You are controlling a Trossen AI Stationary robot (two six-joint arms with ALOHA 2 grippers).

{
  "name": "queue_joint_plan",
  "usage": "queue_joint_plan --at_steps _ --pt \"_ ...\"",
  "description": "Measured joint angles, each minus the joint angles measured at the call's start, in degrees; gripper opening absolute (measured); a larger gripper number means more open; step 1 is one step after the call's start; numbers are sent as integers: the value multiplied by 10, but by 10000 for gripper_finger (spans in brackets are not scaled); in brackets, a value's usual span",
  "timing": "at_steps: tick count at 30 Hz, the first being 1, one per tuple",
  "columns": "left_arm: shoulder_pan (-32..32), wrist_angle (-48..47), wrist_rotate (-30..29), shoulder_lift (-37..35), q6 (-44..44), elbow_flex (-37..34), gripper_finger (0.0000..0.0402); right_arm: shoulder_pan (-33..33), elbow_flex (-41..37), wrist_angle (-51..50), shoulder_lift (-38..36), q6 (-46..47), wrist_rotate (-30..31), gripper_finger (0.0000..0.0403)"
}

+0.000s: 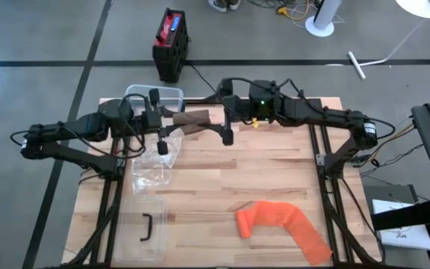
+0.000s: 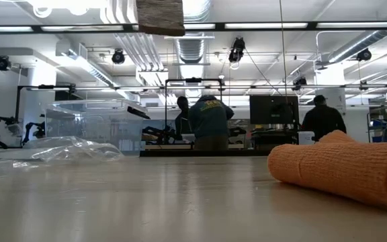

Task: Roll bandage
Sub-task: Roll the brown bandage

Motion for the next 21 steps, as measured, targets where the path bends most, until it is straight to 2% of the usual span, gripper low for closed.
queue_joint_plan --at_steps 10,16,21 --pt "0 13 8 0 30 -2 77 -13 0 0 0 60 -19 281" --pt "0 22 6 -1 55 -6 77 -14 0 -2 0 81 -21 220" --pt "0 24 6 -1 53 -7 93 -14 0 1 0 66 -21 160"
